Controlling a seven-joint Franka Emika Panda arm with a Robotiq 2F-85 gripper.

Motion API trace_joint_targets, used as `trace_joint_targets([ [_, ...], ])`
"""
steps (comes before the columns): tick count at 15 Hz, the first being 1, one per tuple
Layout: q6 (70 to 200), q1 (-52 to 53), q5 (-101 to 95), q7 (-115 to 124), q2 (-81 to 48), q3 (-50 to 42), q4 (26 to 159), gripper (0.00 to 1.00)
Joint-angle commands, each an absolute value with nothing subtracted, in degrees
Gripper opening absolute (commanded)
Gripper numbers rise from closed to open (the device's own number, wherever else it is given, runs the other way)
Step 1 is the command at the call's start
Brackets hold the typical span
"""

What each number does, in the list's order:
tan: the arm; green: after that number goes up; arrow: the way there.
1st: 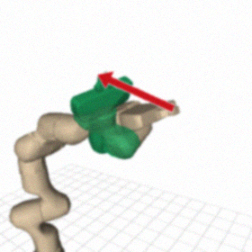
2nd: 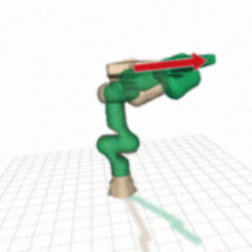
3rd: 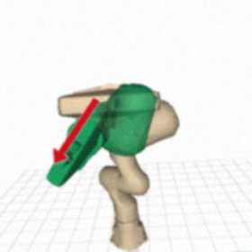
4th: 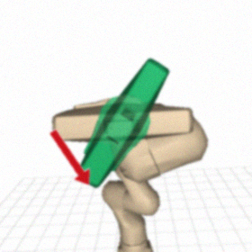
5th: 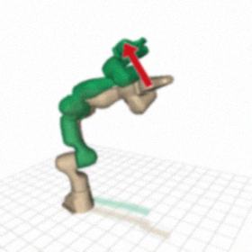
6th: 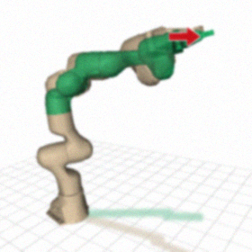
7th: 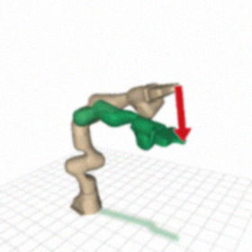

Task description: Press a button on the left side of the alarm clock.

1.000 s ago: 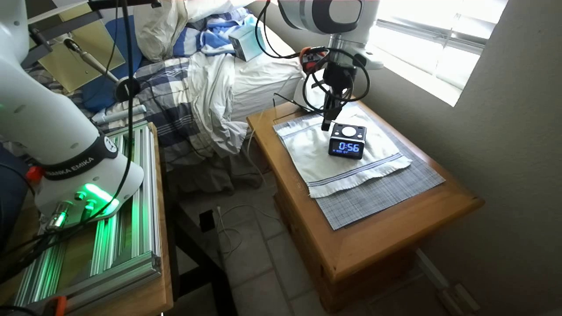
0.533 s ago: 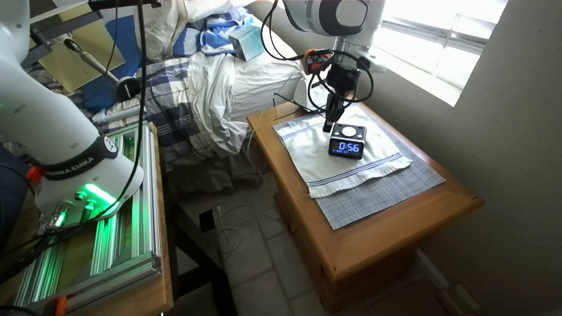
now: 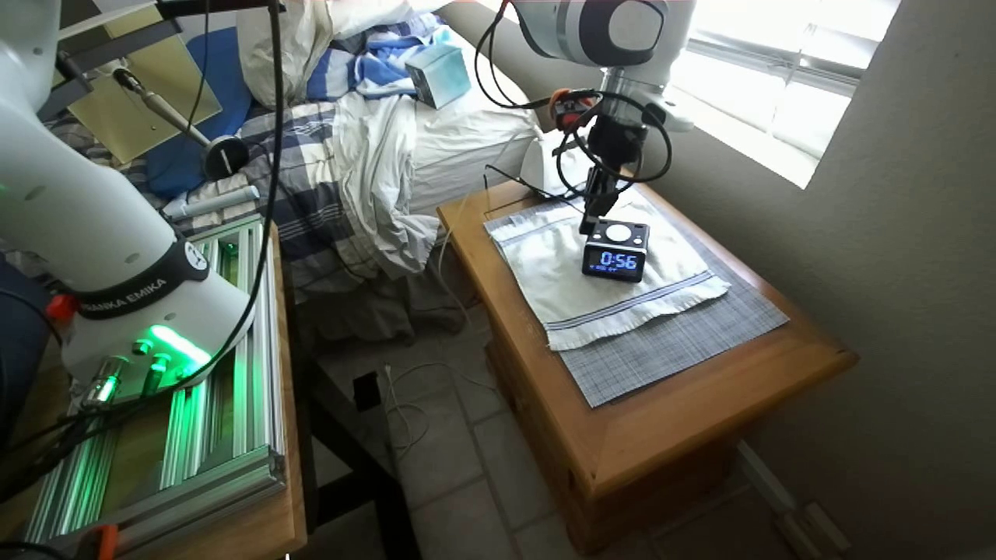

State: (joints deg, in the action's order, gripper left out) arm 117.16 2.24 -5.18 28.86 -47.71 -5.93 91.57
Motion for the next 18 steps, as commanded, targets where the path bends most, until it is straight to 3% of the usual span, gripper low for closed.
trace_joint_targets([
  [1, 114.8, 2.1, -2.8, 28.1, -50.4, -6.4, 87.6, 0.00],
  [18, 114.7, 1.1, 0.8, 27.6, -52.7, -6.4, 84.5, 0.00],
])
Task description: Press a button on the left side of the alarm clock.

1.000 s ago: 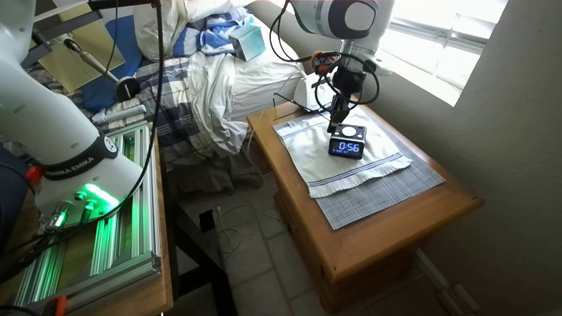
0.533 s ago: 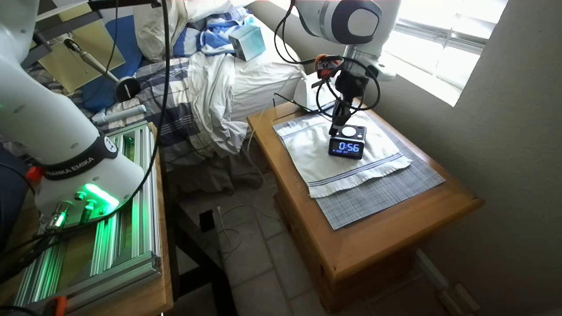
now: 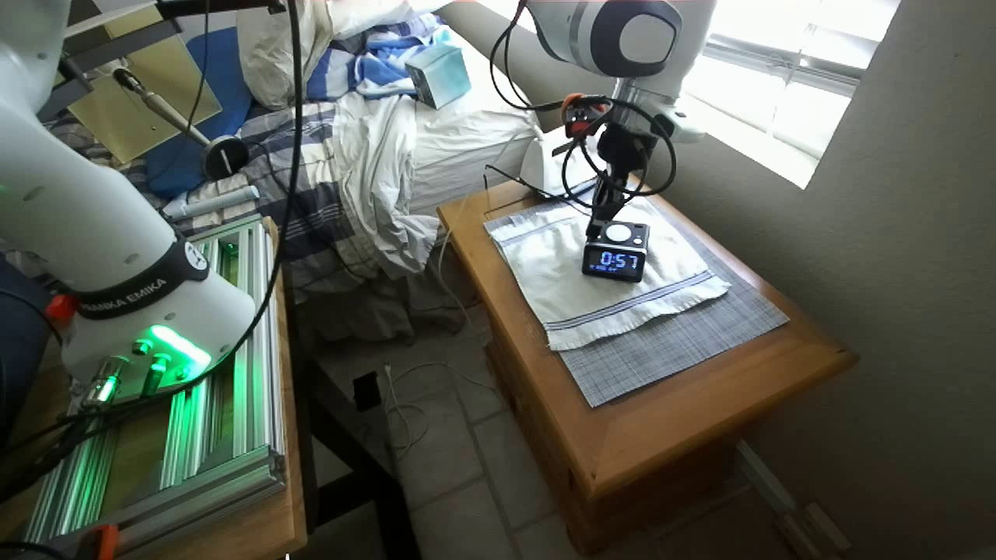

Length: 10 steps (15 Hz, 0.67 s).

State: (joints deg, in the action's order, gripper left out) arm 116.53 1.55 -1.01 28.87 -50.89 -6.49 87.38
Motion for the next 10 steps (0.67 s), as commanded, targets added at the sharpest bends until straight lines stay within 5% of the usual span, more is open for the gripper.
trace_joint_targets([
  [1, 114.5, 1.0, 0.9, 27.4, -52.8, -6.3, 84.5, 0.00],
  [10, 116.5, 0.6, 0.9, 25.6, -54.3, -5.9, 83.8, 0.00],
])
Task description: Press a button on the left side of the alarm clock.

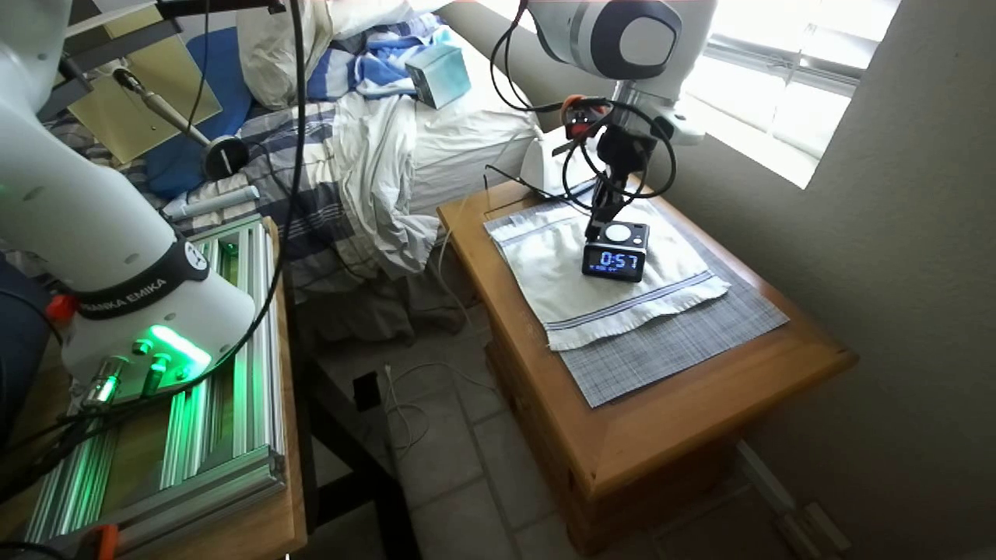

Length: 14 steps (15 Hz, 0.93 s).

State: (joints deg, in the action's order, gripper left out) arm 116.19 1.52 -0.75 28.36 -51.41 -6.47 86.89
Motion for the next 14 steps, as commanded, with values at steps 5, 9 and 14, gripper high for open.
trace_joint_targets([
  [5, 116.0, 0.7, -0.2, 22.6, -56.7, -6.2, 82.1, 0.00],
  [9, 113.0, 0.7, -0.7, 20.3, -58.2, -6.0, 80.6, 0.00],
  [14, 105.3, 3.5, -5.5, 20.9, -62.0, -7.9, 75.5, 0.00],
])
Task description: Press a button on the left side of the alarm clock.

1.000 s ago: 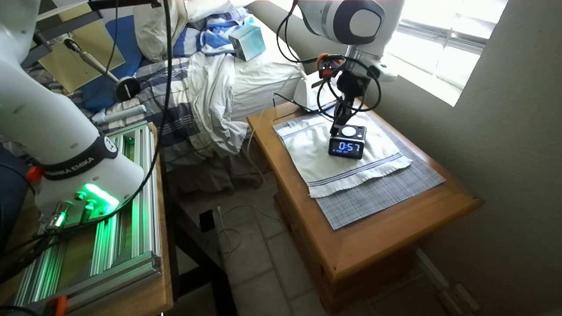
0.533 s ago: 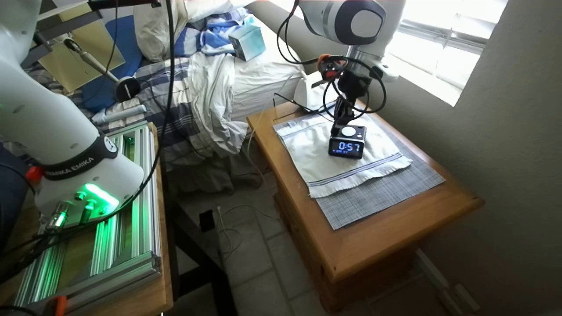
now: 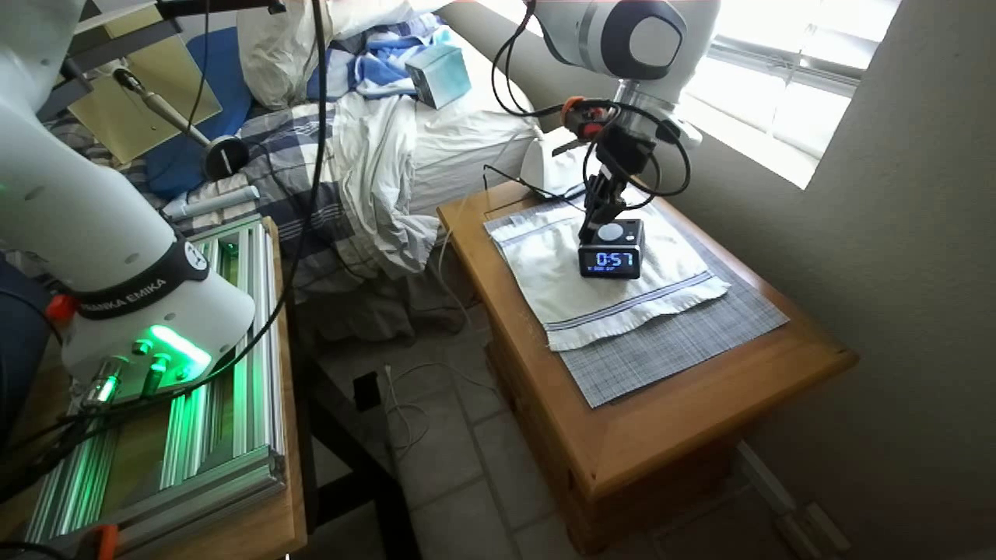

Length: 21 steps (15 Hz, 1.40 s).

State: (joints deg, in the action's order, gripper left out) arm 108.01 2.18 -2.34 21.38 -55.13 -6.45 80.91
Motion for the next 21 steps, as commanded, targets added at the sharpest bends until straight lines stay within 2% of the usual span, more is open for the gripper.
trace_joint_targets([
  [1, 103.6, 4.2, -6.7, 21.7, -62.9, -8.4, 74.3, 0.00],
  [6, 98.9, 6.3, -11.9, 22.8, -65.4, -10.0, 70.1, 0.00],
  [21, 100.3, 3.6, -9.2, 19.8, -66.1, -6.9, 66.0, 0.00],
])
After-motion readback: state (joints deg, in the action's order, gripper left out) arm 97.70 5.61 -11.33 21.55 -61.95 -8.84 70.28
